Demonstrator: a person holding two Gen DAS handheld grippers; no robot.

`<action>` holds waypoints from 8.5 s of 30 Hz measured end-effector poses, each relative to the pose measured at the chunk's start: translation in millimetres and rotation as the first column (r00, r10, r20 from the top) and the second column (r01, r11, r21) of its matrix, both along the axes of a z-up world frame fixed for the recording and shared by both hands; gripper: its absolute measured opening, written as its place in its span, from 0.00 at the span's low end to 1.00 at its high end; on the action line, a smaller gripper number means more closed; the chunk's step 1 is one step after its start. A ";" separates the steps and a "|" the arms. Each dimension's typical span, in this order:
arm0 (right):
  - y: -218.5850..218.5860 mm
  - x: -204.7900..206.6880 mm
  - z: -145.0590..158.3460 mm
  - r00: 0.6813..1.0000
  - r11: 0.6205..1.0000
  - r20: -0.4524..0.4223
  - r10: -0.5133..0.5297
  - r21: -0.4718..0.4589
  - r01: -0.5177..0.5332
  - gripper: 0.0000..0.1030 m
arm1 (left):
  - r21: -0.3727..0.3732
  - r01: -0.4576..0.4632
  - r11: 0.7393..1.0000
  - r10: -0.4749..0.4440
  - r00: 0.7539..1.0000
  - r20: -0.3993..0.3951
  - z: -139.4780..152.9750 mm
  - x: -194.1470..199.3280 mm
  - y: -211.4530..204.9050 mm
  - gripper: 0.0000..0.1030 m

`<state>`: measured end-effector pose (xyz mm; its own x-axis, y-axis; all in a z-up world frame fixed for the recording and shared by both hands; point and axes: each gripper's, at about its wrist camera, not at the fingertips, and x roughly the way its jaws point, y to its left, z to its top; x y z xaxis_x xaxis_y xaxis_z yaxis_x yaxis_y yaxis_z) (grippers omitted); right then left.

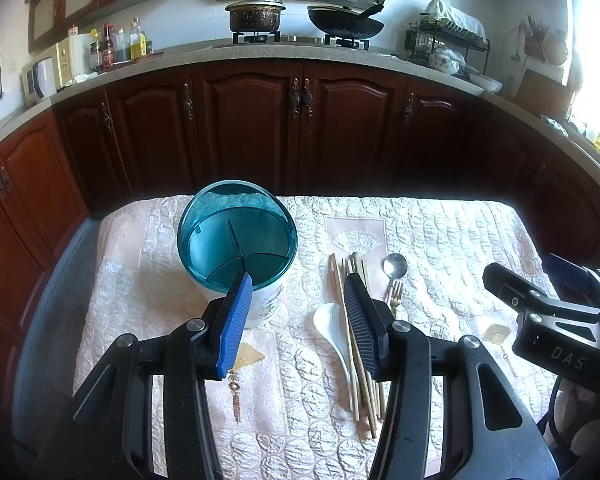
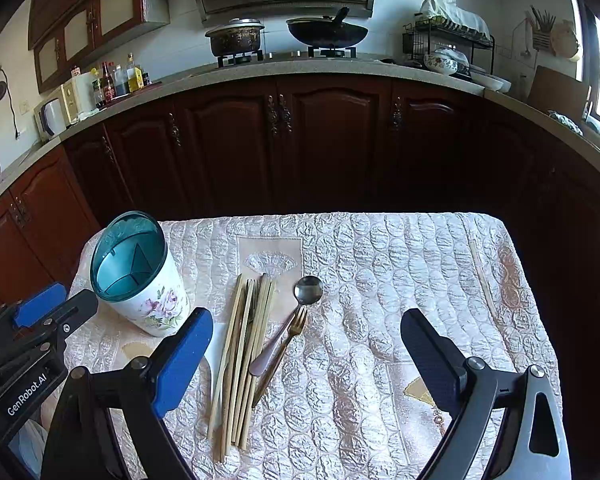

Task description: Organize utensils

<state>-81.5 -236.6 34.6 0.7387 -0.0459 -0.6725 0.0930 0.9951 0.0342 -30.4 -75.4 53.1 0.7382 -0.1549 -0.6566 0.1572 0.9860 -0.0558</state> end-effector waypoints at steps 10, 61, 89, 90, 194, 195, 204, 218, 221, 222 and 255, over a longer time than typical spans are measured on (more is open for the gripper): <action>0.3 1.4 -5.0 1.000 1.000 -0.014 -0.001 -0.005 0.001 0.92 | 0.002 0.005 1.000 -0.005 1.000 -0.012 -4.0 0.1 -1.3 0.46; 4.9 6.1 -16.1 0.999 1.000 -0.047 0.020 -0.017 -0.021 0.92 | -0.003 -0.004 1.000 0.004 0.999 -0.034 -13.0 2.9 -0.1 0.46; -6.8 60.3 -99.7 0.962 0.948 -0.149 0.229 0.259 -0.186 0.43 | -0.147 -0.017 0.989 -0.025 0.959 -0.281 -82.9 23.7 8.5 0.46; -4.0 67.1 -102.7 0.957 0.940 -0.148 0.250 0.273 -0.203 0.36 | -0.144 -0.014 0.990 -0.027 0.958 -0.285 -83.8 24.0 7.3 0.46; 43.9 78.1 -142.7 0.851 0.866 -0.315 0.421 0.419 -0.273 0.09 | -0.068 0.103 0.992 -0.122 0.900 -0.418 -150.2 76.6 68.8 0.08; 46.8 77.9 -146.4 0.849 0.873 -0.327 0.415 0.407 -0.270 0.09 | -0.061 0.103 0.993 -0.119 0.900 -0.420 -152.7 79.0 67.4 0.09; 73.9 93.4 -163.7 0.820 0.869 -0.370 0.436 0.410 -0.277 0.09 | -0.025 0.098 0.995 -0.100 0.902 -0.421 -154.5 88.7 63.2 0.09; 63.8 100.8 -181.2 0.819 0.859 -0.383 0.428 0.455 -0.236 0.10 | -0.087 0.105 0.991 -0.133 0.891 -0.434 -150.1 91.2 71.6 0.09; 64.0 100.7 -182.1 0.819 0.858 -0.384 0.427 0.458 -0.233 0.10 | -0.076 0.149 0.986 -0.167 0.883 -0.439 -147.6 86.3 64.5 0.10; 63.6 100.7 -182.3 0.818 0.857 -0.384 0.427 0.461 -0.230 0.10 | -0.066 0.160 0.985 -0.173 0.882 -0.439 -147.2 84.1 60.4 0.10; 85.3 78.0 -105.4 0.841 0.817 -0.199 0.503 0.425 -0.389 0.05 | -0.218 0.129 0.967 -0.184 0.950 -0.252 -75.4 65.3 75.4 0.04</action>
<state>-3.5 -151.3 -70.9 0.3853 0.5226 -0.7605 -0.2955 0.8506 0.4348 34.9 0.0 -22.3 0.4953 -0.3998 -0.7713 0.2609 0.9153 -0.3069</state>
